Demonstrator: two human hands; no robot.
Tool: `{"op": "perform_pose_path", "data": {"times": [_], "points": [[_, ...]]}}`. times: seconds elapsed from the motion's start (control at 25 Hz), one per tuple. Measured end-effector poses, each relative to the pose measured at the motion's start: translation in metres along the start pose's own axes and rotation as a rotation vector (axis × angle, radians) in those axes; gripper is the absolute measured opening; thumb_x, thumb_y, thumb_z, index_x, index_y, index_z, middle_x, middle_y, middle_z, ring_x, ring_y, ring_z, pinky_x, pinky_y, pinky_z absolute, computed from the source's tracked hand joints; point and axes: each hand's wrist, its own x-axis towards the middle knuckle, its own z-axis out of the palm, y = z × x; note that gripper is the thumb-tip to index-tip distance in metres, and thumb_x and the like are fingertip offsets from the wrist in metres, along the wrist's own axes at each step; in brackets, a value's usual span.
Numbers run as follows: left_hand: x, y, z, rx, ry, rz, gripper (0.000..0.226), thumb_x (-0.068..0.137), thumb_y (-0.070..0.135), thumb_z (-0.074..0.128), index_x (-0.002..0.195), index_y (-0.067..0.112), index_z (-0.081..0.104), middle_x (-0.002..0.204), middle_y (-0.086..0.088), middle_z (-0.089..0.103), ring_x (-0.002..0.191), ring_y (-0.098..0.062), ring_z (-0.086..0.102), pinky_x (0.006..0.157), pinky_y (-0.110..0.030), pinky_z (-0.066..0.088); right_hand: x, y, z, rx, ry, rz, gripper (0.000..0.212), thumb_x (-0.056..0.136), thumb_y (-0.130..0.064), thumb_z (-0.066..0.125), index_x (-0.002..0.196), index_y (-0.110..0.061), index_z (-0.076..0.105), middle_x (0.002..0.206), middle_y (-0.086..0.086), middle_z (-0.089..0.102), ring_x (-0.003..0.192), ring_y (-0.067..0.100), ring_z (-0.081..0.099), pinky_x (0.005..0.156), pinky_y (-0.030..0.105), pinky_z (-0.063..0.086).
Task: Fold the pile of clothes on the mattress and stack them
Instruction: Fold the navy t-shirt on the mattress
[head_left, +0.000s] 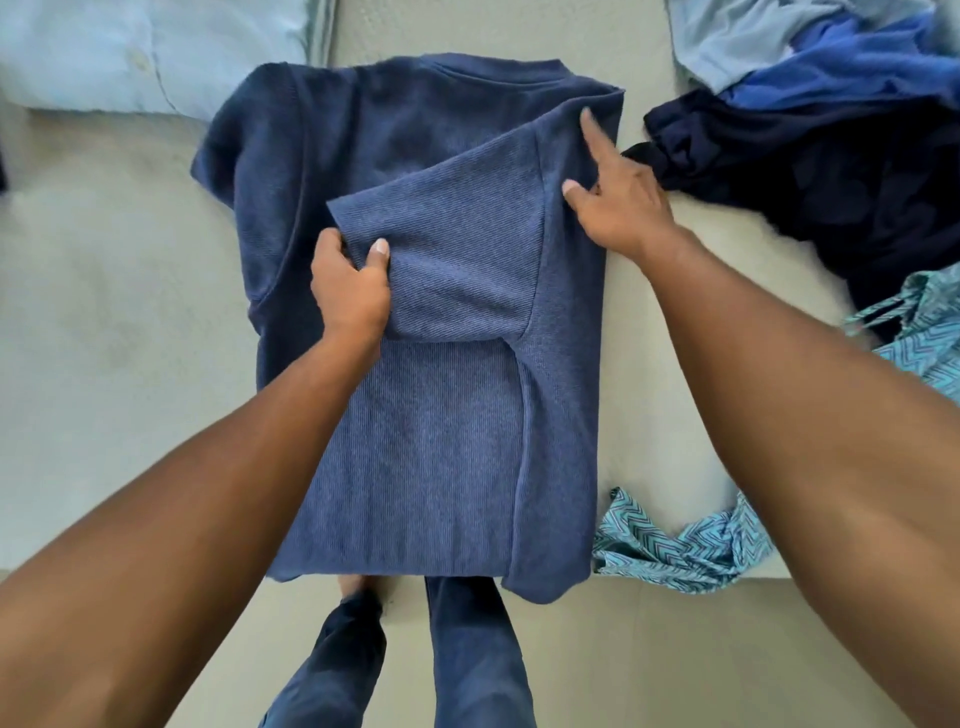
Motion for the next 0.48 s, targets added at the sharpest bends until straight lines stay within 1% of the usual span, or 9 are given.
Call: {"op": "perform_pose_path", "data": {"times": [0.08,0.12,0.16,0.24,0.32,0.36,0.4,0.44,0.48], "points": [[-0.005,-0.001,-0.003,-0.066,-0.127,-0.101,0.030,0.089,0.032,0.075,0.110,0.023,0.056,0.113,0.005,0.069,0.103,-0.013,0.068,0.091,-0.047,0.060,0.007,-0.006,-0.012,-0.091,-0.100,-0.007,0.086,0.094,-0.057,0.054,0.157,-0.057,-0.003,0.114,0.014,0.069,0.104,0.033,0.068,0.101,0.049,0.052],[-0.008,-0.001,-0.005,-0.097,-0.188,-0.144,0.036,0.089,0.026,0.077,0.117,0.023,0.055,0.118,0.006,0.069,0.107,-0.013,0.069,0.088,-0.047,0.062,0.005,-0.009,-0.016,-0.094,-0.109,-0.016,0.090,0.092,-0.057,0.056,0.157,-0.057,-0.006,0.107,0.011,0.071,0.095,0.031,0.071,0.098,0.048,0.055],[-0.010,0.001,-0.009,-0.095,-0.214,-0.137,0.040,0.089,0.020,0.076,0.123,0.021,0.055,0.120,0.004,0.069,0.107,-0.014,0.070,0.085,-0.049,0.063,-0.001,-0.012,-0.016,-0.039,-0.074,-0.014,0.093,0.091,-0.055,0.059,0.158,-0.053,-0.006,0.097,0.007,0.073,0.083,0.026,0.074,0.093,0.045,0.057],[-0.018,0.015,-0.013,-0.070,-0.202,-0.024,0.047,0.091,0.015,0.070,0.135,0.019,0.053,0.123,0.002,0.069,0.105,-0.012,0.072,0.078,-0.045,0.065,-0.019,-0.016,-0.010,0.264,0.099,0.053,0.093,0.090,-0.039,0.064,0.163,-0.040,0.007,0.078,-0.004,0.073,0.065,0.016,0.072,0.076,0.036,0.061],[-0.027,0.039,-0.008,0.037,-0.165,0.149,0.054,0.091,0.019,0.066,0.143,0.021,0.050,0.124,0.006,0.068,0.102,-0.004,0.070,0.085,-0.033,0.063,-0.046,-0.015,0.005,0.668,0.253,0.175,0.072,0.093,-0.025,0.065,0.158,-0.026,0.033,0.072,-0.005,0.071,0.058,0.012,0.068,0.058,0.028,0.056],[-0.033,0.054,-0.001,0.079,-0.188,0.228,0.055,0.092,0.021,0.066,0.145,0.023,0.049,0.121,0.007,0.068,0.098,-0.005,0.070,0.084,-0.028,0.062,-0.061,-0.013,0.015,0.829,0.289,0.250,0.057,0.096,-0.022,0.064,0.149,-0.021,0.044,0.075,-0.003,0.070,0.059,0.013,0.067,0.055,0.027,0.053],[-0.042,0.071,0.008,0.076,-0.274,0.275,0.054,0.094,0.024,0.066,0.145,0.027,0.048,0.115,0.003,0.070,0.093,-0.013,0.073,0.078,-0.031,0.063,-0.074,-0.007,0.026,0.960,0.290,0.333,0.043,0.099,-0.024,0.062,0.140,-0.019,0.050,0.079,0.000,0.071,0.061,0.014,0.067,0.055,0.027,0.053],[-0.050,0.086,0.019,0.012,-0.424,0.271,0.050,0.097,0.027,0.065,0.144,0.031,0.048,0.108,-0.006,0.072,0.086,-0.025,0.075,0.067,-0.037,0.065,-0.087,-0.002,0.037,1.078,0.266,0.412,0.033,0.103,-0.028,0.058,0.134,-0.017,0.053,0.084,0.003,0.072,0.065,0.016,0.068,0.057,0.029,0.053],[-0.058,0.097,0.030,-0.062,-0.581,0.232,0.044,0.100,0.030,0.064,0.141,0.033,0.049,0.102,-0.013,0.074,0.078,-0.035,0.075,0.058,-0.042,0.064,-0.099,0.004,0.045,1.182,0.234,0.489,0.033,0.106,-0.036,0.052,0.131,-0.014,0.055,0.090,0.006,0.073,0.069,0.018,0.070,0.062,0.031,0.055]]}}
